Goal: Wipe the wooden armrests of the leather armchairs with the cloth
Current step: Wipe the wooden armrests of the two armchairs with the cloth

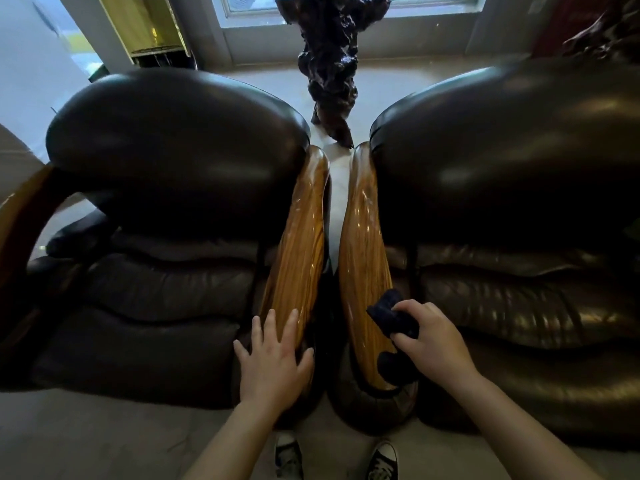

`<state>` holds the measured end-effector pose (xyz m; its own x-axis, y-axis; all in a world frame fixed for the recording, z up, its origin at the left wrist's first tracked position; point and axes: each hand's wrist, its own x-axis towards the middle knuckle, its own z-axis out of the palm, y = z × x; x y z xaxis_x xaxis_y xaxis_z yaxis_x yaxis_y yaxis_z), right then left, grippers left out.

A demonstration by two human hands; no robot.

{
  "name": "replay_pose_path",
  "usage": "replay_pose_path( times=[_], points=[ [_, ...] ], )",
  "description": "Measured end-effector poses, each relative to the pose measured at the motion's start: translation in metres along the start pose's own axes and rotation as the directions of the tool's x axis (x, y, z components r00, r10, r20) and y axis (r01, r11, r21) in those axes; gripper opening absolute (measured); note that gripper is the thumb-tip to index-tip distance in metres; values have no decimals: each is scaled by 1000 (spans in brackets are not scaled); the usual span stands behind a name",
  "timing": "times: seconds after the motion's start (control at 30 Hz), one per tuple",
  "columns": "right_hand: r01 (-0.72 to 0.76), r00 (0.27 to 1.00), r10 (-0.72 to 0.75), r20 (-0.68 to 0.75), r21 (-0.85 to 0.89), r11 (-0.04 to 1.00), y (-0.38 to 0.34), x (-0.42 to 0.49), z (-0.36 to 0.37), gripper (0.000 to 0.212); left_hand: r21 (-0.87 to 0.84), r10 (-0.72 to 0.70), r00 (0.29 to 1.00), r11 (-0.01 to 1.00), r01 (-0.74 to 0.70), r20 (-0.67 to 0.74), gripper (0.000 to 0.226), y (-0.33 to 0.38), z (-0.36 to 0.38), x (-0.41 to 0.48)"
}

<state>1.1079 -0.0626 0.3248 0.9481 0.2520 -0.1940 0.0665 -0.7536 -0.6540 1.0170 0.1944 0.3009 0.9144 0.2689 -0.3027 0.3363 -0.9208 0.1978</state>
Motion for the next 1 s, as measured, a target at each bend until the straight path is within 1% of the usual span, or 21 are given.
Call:
replay_pose_path(
  times=[0.1,0.2,0.33,0.4,0.5,0.53,0.57,0.6,0.67,0.73,0.77,0.8,0.87,0.93,0.97,1.0],
  points=[
    [-31,1000,31,2,-28,999,2,26,9,37,-28,24,1000,999,-24,5,76,-6,2,43],
    [-82,996,80,-38,-40,996,4,54,22,35,-32,84,996,996,-83,5,75,-15,9,93],
    [-144,984,140,-113,-27,989,9,92,43,31,29,199,980,979,-199,3,75,-24,31,161],
    [-195,969,202,-142,60,979,17,115,57,27,87,282,959,956,-281,-3,75,-27,50,188],
    [-305,926,357,-126,309,901,29,151,78,25,185,401,916,900,-394,-5,73,-34,83,221],
    [-313,919,371,-132,324,893,33,159,85,25,208,418,908,889,-408,-6,73,-37,92,230],
    [-307,921,358,-156,279,910,38,167,94,27,225,426,905,883,-413,-11,72,-40,100,240],
    [-289,929,322,-183,189,939,45,173,102,30,234,427,904,881,-411,-19,72,-43,106,250],
    [-206,962,191,-195,-63,977,58,181,119,46,234,430,902,882,-410,-42,71,-47,116,266],
    [-59,995,35,-96,-268,962,73,185,137,70,203,447,891,882,-425,-80,69,-52,123,275],
    [10,999,-24,-36,-335,942,81,188,146,77,183,459,882,881,-436,-104,68,-54,127,277],
    [61,998,-64,5,-382,922,89,191,155,79,167,469,873,879,-447,-130,67,-56,131,278],
    [118,992,-128,7,-437,892,103,198,166,77,138,476,860,879,-457,-182,69,-59,136,279],
    [141,980,-189,-65,-443,885,113,209,170,72,97,455,861,890,-445,-226,71,-61,140,281],
    [130,972,-200,-125,-422,897,117,217,170,69,75,433,869,901,-428,-241,72,-61,142,282],
    [94,963,-180,-199,-376,922,119,227,169,67,55,410,876,910,-410,-253,72,-62,143,283]
  ],
)
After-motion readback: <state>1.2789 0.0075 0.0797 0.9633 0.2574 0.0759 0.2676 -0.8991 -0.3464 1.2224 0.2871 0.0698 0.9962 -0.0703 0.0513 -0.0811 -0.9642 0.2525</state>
